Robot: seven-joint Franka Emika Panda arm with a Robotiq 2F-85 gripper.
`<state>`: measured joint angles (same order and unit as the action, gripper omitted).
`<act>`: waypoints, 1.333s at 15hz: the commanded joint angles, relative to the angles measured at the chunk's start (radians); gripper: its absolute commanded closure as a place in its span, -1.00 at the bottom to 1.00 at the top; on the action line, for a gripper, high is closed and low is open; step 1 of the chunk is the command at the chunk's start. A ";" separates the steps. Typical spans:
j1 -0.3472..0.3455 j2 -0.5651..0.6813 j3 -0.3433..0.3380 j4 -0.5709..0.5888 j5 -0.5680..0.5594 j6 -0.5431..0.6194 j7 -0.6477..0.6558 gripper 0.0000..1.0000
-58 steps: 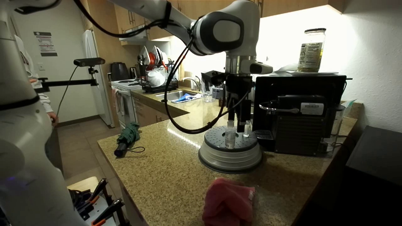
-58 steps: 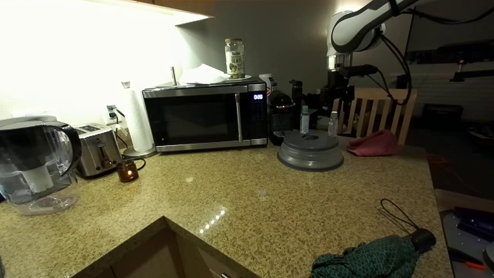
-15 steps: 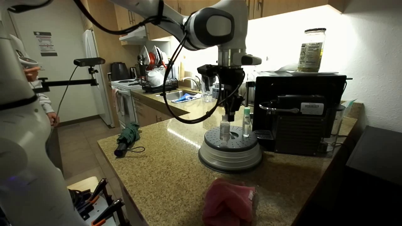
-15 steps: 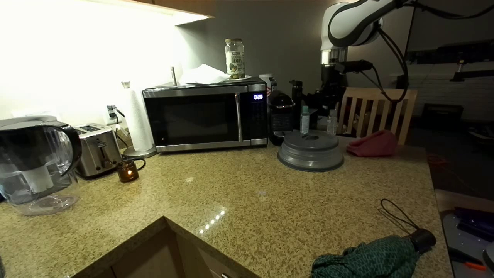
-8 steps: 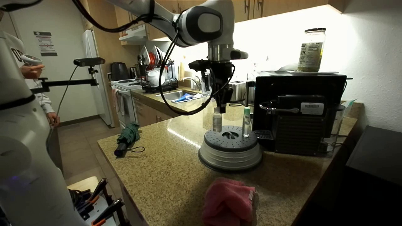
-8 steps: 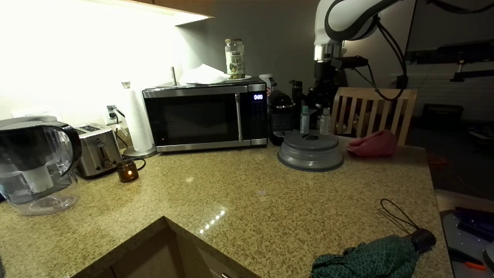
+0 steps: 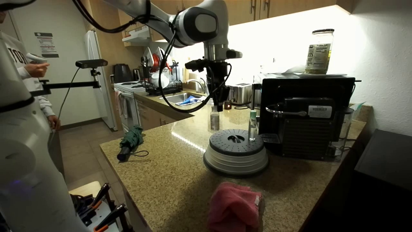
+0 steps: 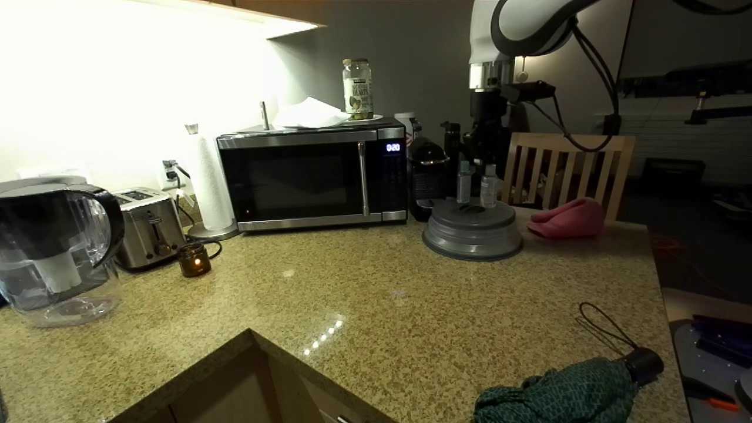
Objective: Pick up the bottle and put it on the counter
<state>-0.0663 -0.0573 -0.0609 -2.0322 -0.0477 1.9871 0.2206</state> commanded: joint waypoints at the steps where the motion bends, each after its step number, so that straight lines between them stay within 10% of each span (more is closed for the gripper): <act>1: 0.017 -0.042 0.020 -0.029 -0.027 -0.020 -0.005 0.83; 20: 0.111 -0.084 0.105 -0.034 0.003 -0.025 -0.161 0.83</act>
<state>0.0346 -0.1101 0.0366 -2.0336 -0.0595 1.9682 0.1242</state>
